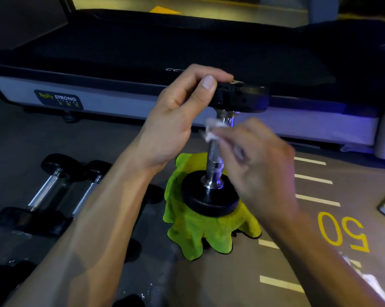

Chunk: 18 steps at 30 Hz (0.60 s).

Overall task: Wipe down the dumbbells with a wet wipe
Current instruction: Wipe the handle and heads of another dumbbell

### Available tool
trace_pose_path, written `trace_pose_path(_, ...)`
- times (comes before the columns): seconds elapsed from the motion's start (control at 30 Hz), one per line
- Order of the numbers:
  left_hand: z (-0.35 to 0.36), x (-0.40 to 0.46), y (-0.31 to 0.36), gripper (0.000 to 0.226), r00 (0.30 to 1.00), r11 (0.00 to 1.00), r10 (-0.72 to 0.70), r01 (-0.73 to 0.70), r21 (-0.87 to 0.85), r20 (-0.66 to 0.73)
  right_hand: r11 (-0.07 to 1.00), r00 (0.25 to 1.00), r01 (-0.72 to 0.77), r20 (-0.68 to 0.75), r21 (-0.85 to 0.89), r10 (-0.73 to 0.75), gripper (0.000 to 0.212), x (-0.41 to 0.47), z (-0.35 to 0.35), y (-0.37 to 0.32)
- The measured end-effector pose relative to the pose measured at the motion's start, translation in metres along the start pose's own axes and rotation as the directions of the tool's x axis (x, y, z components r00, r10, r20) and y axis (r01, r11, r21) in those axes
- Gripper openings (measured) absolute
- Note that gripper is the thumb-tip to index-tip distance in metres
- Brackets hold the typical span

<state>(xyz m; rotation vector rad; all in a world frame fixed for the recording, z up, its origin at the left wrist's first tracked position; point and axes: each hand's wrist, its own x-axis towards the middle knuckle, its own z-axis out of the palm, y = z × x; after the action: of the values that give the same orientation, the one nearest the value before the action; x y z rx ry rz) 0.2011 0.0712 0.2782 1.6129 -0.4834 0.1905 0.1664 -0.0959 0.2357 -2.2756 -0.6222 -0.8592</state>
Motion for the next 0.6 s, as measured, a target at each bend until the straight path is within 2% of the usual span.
trace_pose_path(0.07, 0.000, 0.001, 0.000, 0.024, 1.000, 1.000, -0.005, 0.006, -0.012, 0.002, 1.000, 0.997, -0.022, -0.073, 0.001, 0.022, 0.017, 0.006, 0.002, 0.001)
trace_pose_path(0.23, 0.002, 0.001, -0.001, 0.023, 1.000, 1.000, -0.007, 0.007, -0.018, -0.010, 0.998, 0.996, 0.025, 0.083, -0.052, -0.021, 0.019, -0.035, 0.012, -0.001)
trace_pose_path(0.37, 0.003, 0.003, -0.002, 0.023, 1.000, 1.000, -0.013, 0.013, 0.010, -0.023, 1.000, 0.999, 0.024, -0.029, -0.008, -0.024, 0.015, -0.010, 0.010, 0.006)
trace_pose_path(0.5, 0.004, 0.004, -0.002, 0.023, 0.999, 1.000, -0.010, 0.010, -0.005, -0.032, 0.996, 0.984, -0.084, -0.155, 0.036, 0.089, 0.019, 0.003, 0.011, 0.007)
trace_pose_path(0.6, 0.007, 0.005, -0.001, 0.022, 0.999, 1.000, -0.018, 0.018, -0.003, -0.042, 0.984, 0.973, -0.155, -0.159, 0.088, 0.167, 0.017, -0.013, 0.013, 0.006)
